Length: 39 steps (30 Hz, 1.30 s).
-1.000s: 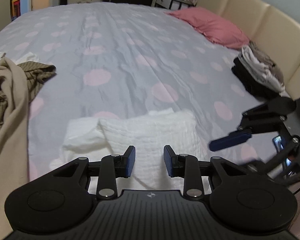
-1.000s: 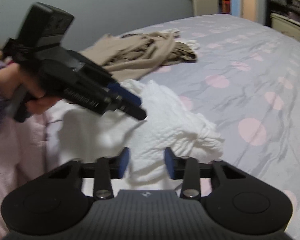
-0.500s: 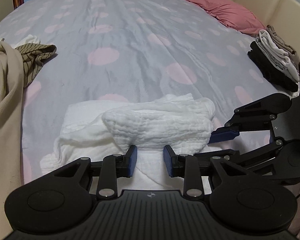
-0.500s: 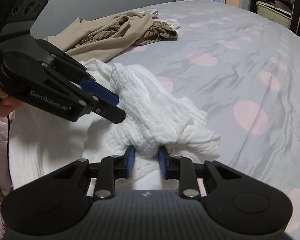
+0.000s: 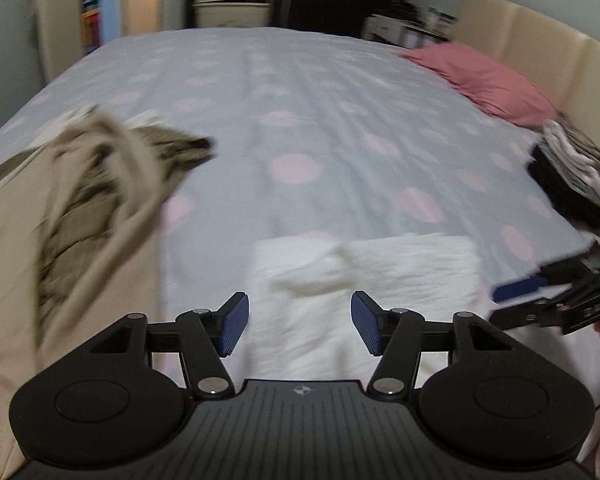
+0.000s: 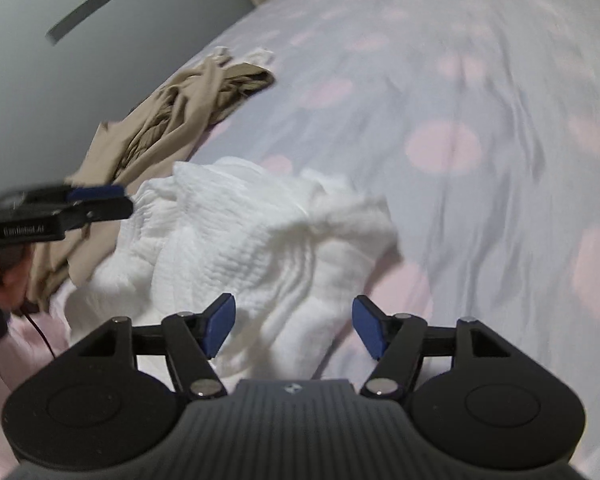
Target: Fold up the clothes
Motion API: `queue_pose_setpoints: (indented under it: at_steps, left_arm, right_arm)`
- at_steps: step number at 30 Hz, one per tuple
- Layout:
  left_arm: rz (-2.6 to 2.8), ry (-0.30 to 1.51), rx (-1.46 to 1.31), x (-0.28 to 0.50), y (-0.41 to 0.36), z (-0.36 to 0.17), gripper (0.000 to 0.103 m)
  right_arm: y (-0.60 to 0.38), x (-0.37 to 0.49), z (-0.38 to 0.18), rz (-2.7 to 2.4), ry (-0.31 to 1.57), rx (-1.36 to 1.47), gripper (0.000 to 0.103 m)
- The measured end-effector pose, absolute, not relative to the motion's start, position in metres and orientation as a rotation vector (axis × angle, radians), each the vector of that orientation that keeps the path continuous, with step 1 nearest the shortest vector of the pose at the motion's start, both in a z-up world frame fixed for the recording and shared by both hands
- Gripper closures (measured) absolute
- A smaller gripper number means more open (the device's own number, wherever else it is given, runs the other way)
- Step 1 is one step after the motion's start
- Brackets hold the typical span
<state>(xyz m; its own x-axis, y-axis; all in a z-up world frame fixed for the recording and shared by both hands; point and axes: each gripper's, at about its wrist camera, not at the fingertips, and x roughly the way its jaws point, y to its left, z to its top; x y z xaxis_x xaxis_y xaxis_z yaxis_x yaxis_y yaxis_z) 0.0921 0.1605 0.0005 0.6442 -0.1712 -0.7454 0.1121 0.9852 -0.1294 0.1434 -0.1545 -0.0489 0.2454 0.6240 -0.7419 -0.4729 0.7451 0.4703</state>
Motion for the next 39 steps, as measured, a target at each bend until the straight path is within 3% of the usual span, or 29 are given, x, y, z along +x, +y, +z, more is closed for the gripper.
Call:
queue_pose_setpoints:
  at_steps: [3,12,18,21,23,25,28,39]
  left_arm:
    - [-0.144,0.886,-0.118,0.089,0.177,-0.008,0.041]
    - [-0.165,1.014,-0.397,0.097,0.212,-0.057,0.041]
    - [-0.203,1.033,-0.366,0.107,0.202,-0.072,0.041]
    - [-0.221,1.028,-0.343,0.110,0.195,-0.073,0.049]
    - [-0.239,1.025,-0.336,0.112,0.192,-0.072,0.063]
    - [-0.253,1.021,-0.325,0.111,0.189,-0.070,0.071]
    - [-0.254,1.010,-0.302,0.109,0.186,-0.066,0.079]
    - [-0.264,0.872,-0.276,0.095,0.176,-0.025,0.084]
  right_arm:
    - [-0.162,0.146,-0.061,0.747,1.148,0.287,0.032]
    - [-0.154,0.156,-0.083,0.708,1.219,0.418,0.030]
    - [-0.144,0.159,-0.090,0.708,1.224,0.425,0.034]
    - [-0.139,0.159,-0.093,0.713,1.222,0.413,0.043]
    - [-0.137,0.162,-0.095,0.723,1.226,0.416,0.051]
    - [-0.136,0.164,-0.096,0.736,1.233,0.430,0.066]
    - [-0.136,0.164,-0.095,0.744,1.231,0.439,0.073]
    - [-0.145,0.145,-0.035,0.775,1.048,0.404,0.078]
